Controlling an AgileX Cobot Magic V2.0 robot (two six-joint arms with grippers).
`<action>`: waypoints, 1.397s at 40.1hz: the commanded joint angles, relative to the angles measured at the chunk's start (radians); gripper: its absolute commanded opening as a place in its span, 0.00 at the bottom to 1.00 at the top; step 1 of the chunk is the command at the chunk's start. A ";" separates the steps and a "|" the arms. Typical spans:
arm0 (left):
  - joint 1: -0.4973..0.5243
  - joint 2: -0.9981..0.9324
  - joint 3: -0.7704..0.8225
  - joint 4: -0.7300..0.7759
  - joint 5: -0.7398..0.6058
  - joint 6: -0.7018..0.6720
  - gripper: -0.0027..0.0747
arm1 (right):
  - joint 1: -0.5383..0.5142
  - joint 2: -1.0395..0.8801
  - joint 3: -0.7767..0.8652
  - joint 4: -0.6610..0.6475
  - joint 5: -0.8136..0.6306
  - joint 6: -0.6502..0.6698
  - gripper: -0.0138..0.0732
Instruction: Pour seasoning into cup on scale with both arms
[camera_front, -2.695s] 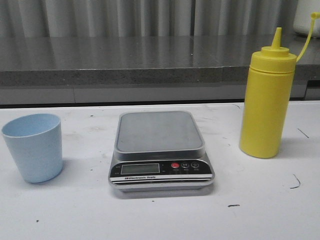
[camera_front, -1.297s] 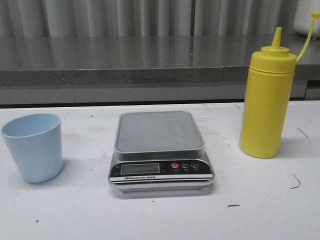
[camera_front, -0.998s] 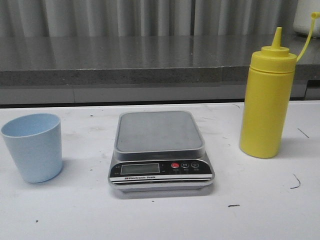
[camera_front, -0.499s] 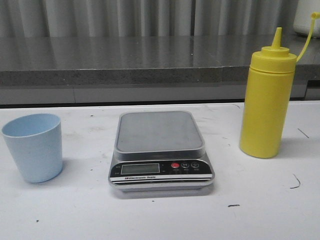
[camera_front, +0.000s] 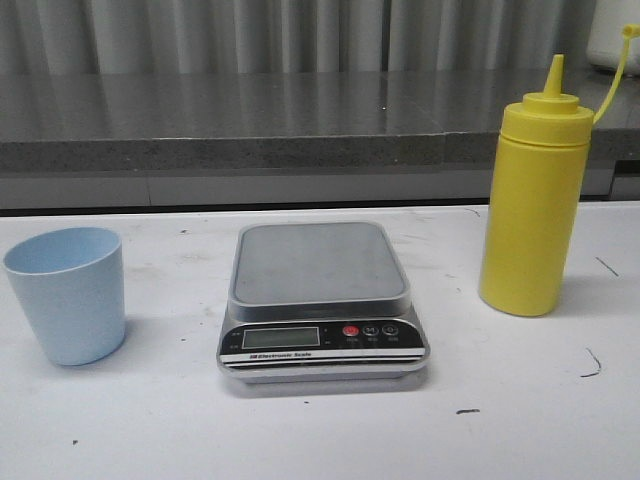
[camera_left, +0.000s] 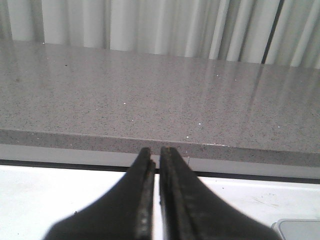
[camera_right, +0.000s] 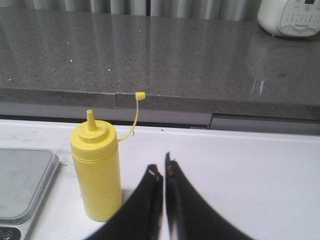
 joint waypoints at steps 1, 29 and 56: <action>-0.004 0.008 -0.039 -0.010 -0.071 -0.008 0.34 | -0.005 0.014 -0.038 0.004 -0.074 -0.001 0.43; -0.242 0.274 -0.089 -0.006 -0.030 -0.008 0.86 | -0.005 0.014 -0.036 0.004 -0.075 -0.001 0.86; -0.491 0.985 -0.503 0.045 0.527 -0.008 0.86 | -0.005 0.014 -0.035 0.004 -0.064 -0.001 0.86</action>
